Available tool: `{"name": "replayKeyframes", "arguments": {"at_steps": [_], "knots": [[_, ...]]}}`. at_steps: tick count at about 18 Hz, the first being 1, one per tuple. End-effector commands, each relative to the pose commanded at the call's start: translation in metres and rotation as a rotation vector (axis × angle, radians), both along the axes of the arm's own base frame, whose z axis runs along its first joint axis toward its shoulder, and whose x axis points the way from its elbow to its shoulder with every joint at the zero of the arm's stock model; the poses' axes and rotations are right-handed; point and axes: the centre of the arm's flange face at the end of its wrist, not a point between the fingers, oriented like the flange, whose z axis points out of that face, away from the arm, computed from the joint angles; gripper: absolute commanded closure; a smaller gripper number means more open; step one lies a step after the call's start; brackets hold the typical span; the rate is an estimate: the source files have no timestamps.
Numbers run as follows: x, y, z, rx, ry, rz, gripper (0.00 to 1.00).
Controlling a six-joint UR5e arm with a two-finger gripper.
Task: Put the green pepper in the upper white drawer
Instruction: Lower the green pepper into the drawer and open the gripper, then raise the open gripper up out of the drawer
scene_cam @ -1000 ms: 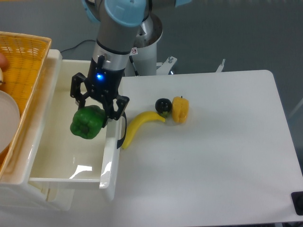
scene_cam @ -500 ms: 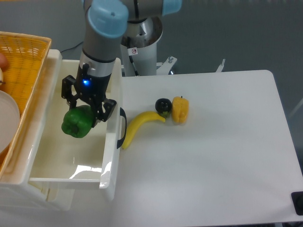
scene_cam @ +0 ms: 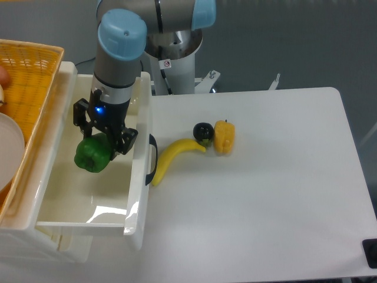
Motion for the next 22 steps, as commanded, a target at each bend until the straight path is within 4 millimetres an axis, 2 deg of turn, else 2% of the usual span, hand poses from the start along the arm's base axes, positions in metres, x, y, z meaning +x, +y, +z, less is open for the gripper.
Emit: {"name": "replayKeyframes", "arguments": {"at_steps": [2,5,8,12,22], "knots": [[0.000,0.000,0.000,0.000,0.000,0.000,0.34],[-0.001,0.002,-0.005,-0.007,-0.003,-0.003,0.09],[0.001,0.003,-0.007,-0.019,0.009,-0.006,0.01],[0.001,0.003,-0.007,-0.019,0.011,-0.004,0.01],[-0.003,0.001,0.012,0.014,0.026,0.003,0.01]]}}
